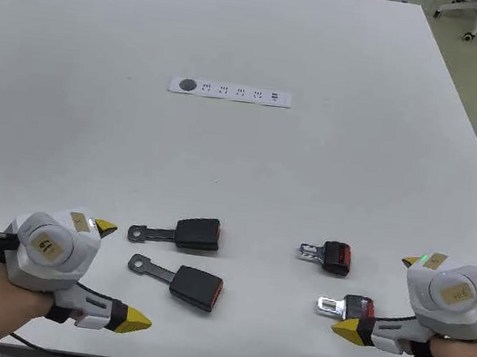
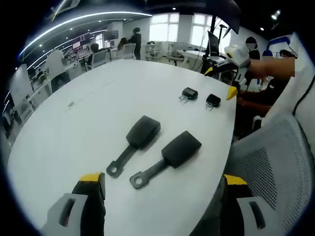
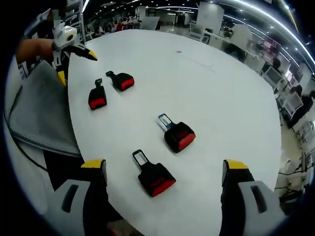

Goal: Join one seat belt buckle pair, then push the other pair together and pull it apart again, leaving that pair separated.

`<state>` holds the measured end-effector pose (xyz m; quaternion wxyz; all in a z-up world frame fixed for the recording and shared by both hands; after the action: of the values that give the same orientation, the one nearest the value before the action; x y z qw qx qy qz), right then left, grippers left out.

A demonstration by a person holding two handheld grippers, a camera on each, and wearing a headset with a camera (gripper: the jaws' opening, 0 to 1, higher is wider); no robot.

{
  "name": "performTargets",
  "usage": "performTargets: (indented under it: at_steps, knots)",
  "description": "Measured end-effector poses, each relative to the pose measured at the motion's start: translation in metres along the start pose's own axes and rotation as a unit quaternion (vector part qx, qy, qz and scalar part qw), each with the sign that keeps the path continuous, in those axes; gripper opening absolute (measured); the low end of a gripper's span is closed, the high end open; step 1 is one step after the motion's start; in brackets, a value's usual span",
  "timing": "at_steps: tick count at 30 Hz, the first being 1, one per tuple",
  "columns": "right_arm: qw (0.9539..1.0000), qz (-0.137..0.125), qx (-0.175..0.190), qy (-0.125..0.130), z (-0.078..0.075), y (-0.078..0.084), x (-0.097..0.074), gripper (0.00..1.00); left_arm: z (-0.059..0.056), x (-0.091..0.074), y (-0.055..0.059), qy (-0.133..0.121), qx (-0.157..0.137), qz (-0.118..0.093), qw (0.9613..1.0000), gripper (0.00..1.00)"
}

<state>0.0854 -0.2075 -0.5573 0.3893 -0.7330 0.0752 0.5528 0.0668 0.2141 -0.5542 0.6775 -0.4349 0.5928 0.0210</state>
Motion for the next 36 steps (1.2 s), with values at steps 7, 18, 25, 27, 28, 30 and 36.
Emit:
performTargets:
  at_steps: [7,18,25,27,28,30,36]
  knots:
    - [0.9999,0.004,-0.014,0.001,0.0010,-0.0019,-0.0017,0.90,-0.0029,-0.0010,-0.0033,0.000,0.007,-0.001,1.0000,0.93]
    - [0.9999,0.000,-0.014,-0.004,0.0016,-0.0042,-0.0039,0.84,-0.0038,-0.0012,-0.0031,0.003,0.008,-0.004,1.0000,0.90]
    - [1.0000,-0.002,-0.006,-0.003,0.0021,-0.0031,-0.0024,0.86,-0.0043,-0.0017,-0.0030,0.000,0.008,-0.004,1.0000,0.90]
    - [1.0000,-0.002,-0.003,-0.002,0.0017,-0.0033,-0.0028,0.87,-0.0034,-0.0012,-0.0023,-0.001,0.007,-0.004,1.0000,0.90]
    - [1.0000,-0.003,-0.001,-0.002,0.0016,-0.0030,-0.0026,0.88,-0.0034,-0.0012,-0.0021,0.000,0.007,-0.004,1.0000,0.90]
    - [1.0000,-0.002,0.002,-0.001,0.0017,-0.0024,-0.0024,0.89,-0.0015,0.0001,-0.0007,-0.001,0.007,-0.004,1.0000,0.90]
    - [0.9998,-0.006,0.021,0.005,0.0006,-0.0014,-0.0018,0.96,-0.0011,0.0010,-0.0004,-0.003,0.005,-0.007,1.0000,0.92]
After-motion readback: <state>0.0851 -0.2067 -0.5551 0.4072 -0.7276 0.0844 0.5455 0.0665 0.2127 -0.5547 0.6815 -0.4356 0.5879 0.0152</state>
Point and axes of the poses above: the centre of the closed fingertips' face, and the gripper's own axes: x roughly forward along the fingers, z roughly to its left, y roughly out of its underside, the point moved 10 cm from there along -x, roughly backward along the fingers, and after that the axes turned 7 degrees about z, right-handed, at the moved point
